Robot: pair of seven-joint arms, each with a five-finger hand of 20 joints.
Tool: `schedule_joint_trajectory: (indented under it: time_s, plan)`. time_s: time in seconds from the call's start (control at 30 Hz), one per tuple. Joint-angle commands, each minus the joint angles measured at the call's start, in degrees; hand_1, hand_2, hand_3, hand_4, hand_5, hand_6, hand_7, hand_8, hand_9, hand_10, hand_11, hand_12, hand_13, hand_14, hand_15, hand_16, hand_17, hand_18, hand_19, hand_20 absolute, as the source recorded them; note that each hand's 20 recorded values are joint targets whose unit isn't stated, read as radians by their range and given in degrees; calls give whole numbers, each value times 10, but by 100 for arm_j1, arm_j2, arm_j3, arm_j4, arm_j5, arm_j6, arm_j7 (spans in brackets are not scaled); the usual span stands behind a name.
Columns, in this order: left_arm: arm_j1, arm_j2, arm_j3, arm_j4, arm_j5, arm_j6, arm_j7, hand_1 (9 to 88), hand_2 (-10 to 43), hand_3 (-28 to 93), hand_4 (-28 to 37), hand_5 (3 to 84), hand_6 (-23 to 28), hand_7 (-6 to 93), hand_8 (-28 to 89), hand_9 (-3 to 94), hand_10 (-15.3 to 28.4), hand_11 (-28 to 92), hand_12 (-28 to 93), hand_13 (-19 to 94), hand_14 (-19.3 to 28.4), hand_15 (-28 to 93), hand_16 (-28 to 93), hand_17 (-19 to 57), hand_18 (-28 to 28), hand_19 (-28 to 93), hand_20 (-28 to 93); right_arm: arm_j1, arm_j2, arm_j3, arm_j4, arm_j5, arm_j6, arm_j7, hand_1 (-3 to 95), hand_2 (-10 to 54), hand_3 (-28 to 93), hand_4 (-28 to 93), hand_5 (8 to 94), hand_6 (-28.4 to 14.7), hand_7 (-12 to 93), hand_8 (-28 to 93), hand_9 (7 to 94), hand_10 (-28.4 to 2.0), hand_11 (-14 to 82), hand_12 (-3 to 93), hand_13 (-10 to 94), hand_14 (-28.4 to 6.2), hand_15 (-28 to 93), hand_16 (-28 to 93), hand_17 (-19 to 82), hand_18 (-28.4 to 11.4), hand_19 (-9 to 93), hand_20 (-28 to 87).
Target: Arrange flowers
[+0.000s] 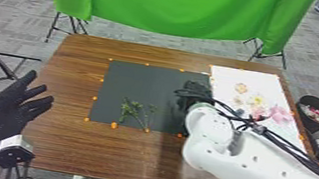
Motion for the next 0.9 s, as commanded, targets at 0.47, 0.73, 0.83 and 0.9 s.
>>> schedule_joint_trajectory:
  time_s: [0.47, 0.73, 0.83, 0.9]
  plan:
    - [-17, -14, -5, -18, 4, -74, -77, 309, 69, 634, -191, 297, 65, 76, -74, 251, 179, 222, 115, 197, 277, 557, -121, -60, 284, 572, -57, -254, -66, -113, -201, -52, -193, 10, 574, -92, 780, -278, 824, -55, 199, 205, 937, -87, 265, 258, 921, -34, 526, 190, 645, -117, 932, 200]
    - [66, 60, -21, -35, -66, -5, 41, 308, 69, 634, -191, 297, 65, 76, -74, 250, 179, 223, 115, 197, 277, 557, -121, -59, 284, 573, -59, -294, -38, 8, -290, -40, -375, 60, 545, -95, 746, -249, 804, -47, 206, 161, 937, -91, 269, 262, 921, -36, 518, 194, 648, -117, 932, 186]
    - [51, 58, -4, -31, -56, -25, 33, 308, 68, 635, -190, 297, 65, 76, -74, 250, 179, 224, 116, 197, 277, 557, -121, -59, 284, 573, -59, -226, -15, -65, -298, -130, -356, 119, 524, -95, 733, -241, 786, -50, 211, 151, 935, -97, 271, 262, 918, -41, 519, 195, 647, -117, 932, 184]
    - [102, 121, -5, -38, -112, 27, 117, 308, 68, 635, -190, 297, 65, 76, -74, 251, 179, 224, 115, 197, 277, 557, -121, -59, 284, 573, -59, -274, -41, 49, -334, -14, -427, 149, 516, -95, 731, -241, 779, -53, 211, 149, 934, -98, 275, 259, 918, -40, 519, 195, 648, -118, 932, 186]
